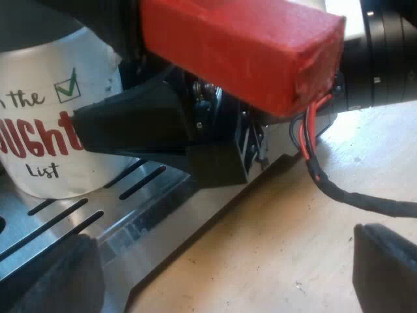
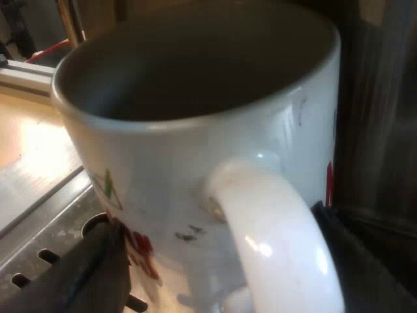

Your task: Place mug into machine

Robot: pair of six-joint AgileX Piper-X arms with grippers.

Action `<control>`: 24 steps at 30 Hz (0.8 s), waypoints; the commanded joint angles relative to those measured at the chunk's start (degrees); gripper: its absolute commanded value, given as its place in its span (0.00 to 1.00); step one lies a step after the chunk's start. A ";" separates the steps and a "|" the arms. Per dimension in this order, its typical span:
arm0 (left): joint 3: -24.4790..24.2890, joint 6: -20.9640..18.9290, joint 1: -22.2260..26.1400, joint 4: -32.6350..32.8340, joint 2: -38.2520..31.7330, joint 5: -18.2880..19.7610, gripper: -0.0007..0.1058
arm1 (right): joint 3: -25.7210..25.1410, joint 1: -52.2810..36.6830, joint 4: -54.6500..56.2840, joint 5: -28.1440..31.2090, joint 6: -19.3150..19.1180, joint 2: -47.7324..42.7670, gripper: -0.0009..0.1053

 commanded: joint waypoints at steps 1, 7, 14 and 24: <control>-0.14 -0.94 -0.22 -0.93 0.00 -0.41 0.74 | 0.21 0.06 1.47 -0.25 -0.24 -1.69 0.59; -0.14 -0.94 -0.22 -1.07 0.00 -0.41 0.74 | 3.12 0.06 8.42 -0.25 1.46 -7.55 0.59; -0.81 -0.94 -0.22 -1.59 0.00 -0.41 0.74 | 8.50 0.06 16.08 -0.25 1.46 -16.43 0.59; -5.29 -0.80 -0.22 -0.17 0.00 -3.45 0.74 | 11.30 0.06 28.60 -0.25 0.66 -30.93 0.59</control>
